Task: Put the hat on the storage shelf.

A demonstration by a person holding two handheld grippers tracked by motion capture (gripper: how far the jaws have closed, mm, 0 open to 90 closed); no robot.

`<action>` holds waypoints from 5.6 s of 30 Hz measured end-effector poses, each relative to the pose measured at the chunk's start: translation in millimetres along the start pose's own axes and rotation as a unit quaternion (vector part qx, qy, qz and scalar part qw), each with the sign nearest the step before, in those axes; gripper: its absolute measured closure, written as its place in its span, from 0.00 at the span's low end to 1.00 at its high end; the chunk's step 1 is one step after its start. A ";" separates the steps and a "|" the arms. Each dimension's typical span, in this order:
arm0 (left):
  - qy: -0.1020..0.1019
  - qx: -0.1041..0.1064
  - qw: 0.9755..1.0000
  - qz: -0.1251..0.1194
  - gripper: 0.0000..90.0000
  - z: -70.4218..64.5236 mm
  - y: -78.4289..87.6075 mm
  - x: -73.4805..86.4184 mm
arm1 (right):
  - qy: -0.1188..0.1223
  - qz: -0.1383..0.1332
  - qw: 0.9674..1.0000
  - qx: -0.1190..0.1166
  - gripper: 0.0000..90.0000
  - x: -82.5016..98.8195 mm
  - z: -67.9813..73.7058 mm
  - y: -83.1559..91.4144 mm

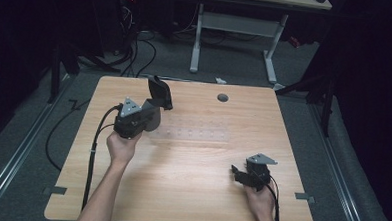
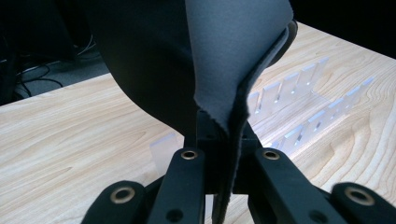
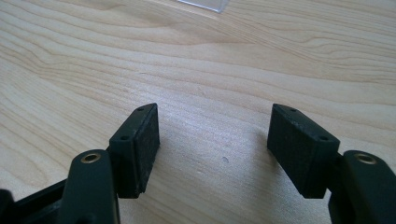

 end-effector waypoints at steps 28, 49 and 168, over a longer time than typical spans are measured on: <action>0.033 0.000 0.999 0.034 0.93 10.5 6.1 31.2 | 0.000 0.000 1.000 -0.001 0.38 0.0 0.2 0.0; 0.037 -0.019 0.999 0.025 0.50 15.9 27.9 22.2 | 0.000 0.000 1.000 -0.001 0.38 0.0 0.1 0.0; 0.023 0.009 0.994 0.104 0.47 -15.9 68.7 131.7 | -0.001 0.000 1.000 -0.001 0.38 0.2 0.7 0.2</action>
Point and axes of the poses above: each handheld gripper's, and its own axes: y roughly backward along the jaws, x roughly out of its underside, z roughly to its left, the point moved 8 cm from there along -y, roughly forward along the jaws, and after that the axes turned 5 degrees about -y, right-handed, at the moved point
